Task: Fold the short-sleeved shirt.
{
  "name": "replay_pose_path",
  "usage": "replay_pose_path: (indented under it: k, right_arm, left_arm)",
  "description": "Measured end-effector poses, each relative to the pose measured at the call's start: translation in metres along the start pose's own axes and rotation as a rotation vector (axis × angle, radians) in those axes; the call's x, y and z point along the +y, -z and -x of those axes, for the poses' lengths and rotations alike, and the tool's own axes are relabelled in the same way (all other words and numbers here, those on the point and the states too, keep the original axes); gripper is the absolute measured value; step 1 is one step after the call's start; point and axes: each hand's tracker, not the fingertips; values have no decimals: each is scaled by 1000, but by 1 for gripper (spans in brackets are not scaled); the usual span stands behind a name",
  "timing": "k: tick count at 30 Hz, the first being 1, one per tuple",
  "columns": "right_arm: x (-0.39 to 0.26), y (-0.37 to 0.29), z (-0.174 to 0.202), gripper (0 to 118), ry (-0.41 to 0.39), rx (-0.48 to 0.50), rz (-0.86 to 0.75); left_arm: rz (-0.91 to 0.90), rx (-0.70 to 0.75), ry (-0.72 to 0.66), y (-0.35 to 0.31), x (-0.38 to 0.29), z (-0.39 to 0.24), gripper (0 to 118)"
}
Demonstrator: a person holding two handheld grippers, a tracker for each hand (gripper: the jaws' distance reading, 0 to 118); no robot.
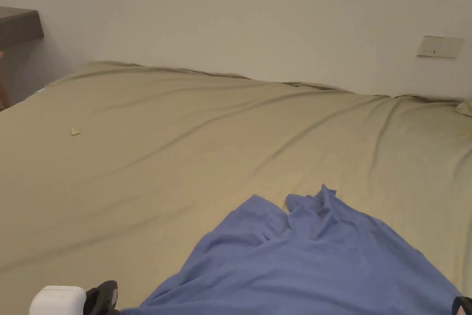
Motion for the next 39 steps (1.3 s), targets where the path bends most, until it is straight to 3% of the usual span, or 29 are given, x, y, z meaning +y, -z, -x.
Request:
replay_pose_path:
  k: [1,2,4,5,6,11,12,13,15,16,18,23,24,26,27,28,29,31,34,37,38,39]
  right_arm:
    - [1,-1,0,7,1,4,1]
    - [3,-1,1,7,2,12,3]
    - [6,0,1,7,-1,21,15]
    - [7,1,1,7,-9,26,23]
    - [9,0,2,7,-18,26,30]
    - [20,7,0,7,-26,59,61]
    - [25,11,0,7,-33,68,70]
    - [31,18,-1,7,-53,94,89]
    - [47,40,-4,7,-98,137,141]
    - [57,57,-5,7,-127,181,172]
    - [78,98,-8,7,-170,185,230]
    - [120,243,-5,9,-335,292,500]
    - [125,275,-2,26,-359,321,598]
    - [125,328,1,57,-438,280,681]
    - [124,352,4,57,-497,265,717]
    - [122,375,7,89,-553,237,743]
    - [118,392,9,107,-598,219,756]
    - [109,420,7,108,-584,226,771]
    - [98,451,2,108,-442,236,854]
    - [89,460,3,108,-434,256,907]
    - [88,455,8,102,-444,270,924]
    - [88,453,8,75,-436,289,933]
  left_arm:
    - [27,4,-4,5,1,6,0]
    - [59,1,-21,10,1,12,13]
    - [187,-50,-78,25,1,21,96]
    - [242,-89,-98,35,0,23,116]
    - [255,-128,-107,41,-3,23,118]
    - [396,-77,-50,77,-18,11,117]
    - [436,-76,-66,81,-22,7,107]
    - [446,-61,-86,84,-25,7,89]
    - [449,-21,-99,87,-30,8,25]
    - [453,-29,-108,86,-32,8,19]
    - [439,-44,-123,82,-35,8,13]
    - [438,-49,-119,81,-32,6,12]
    - [439,-49,-123,82,-32,7,12]
    - [444,-48,-122,83,-32,6,12]
    - [443,-49,-118,83,-32,6,12]
    - [445,-50,-118,84,-33,7,12]
    - [448,-53,-121,84,-33,8,12]
    - [451,-60,-138,84,-33,11,12]
    - [458,-70,-154,86,-33,14,12]
    - [462,-75,-155,87,-34,14,12]
    - [462,-77,-155,87,-34,15,12]
    - [462,-78,-159,87,-34,15,12]
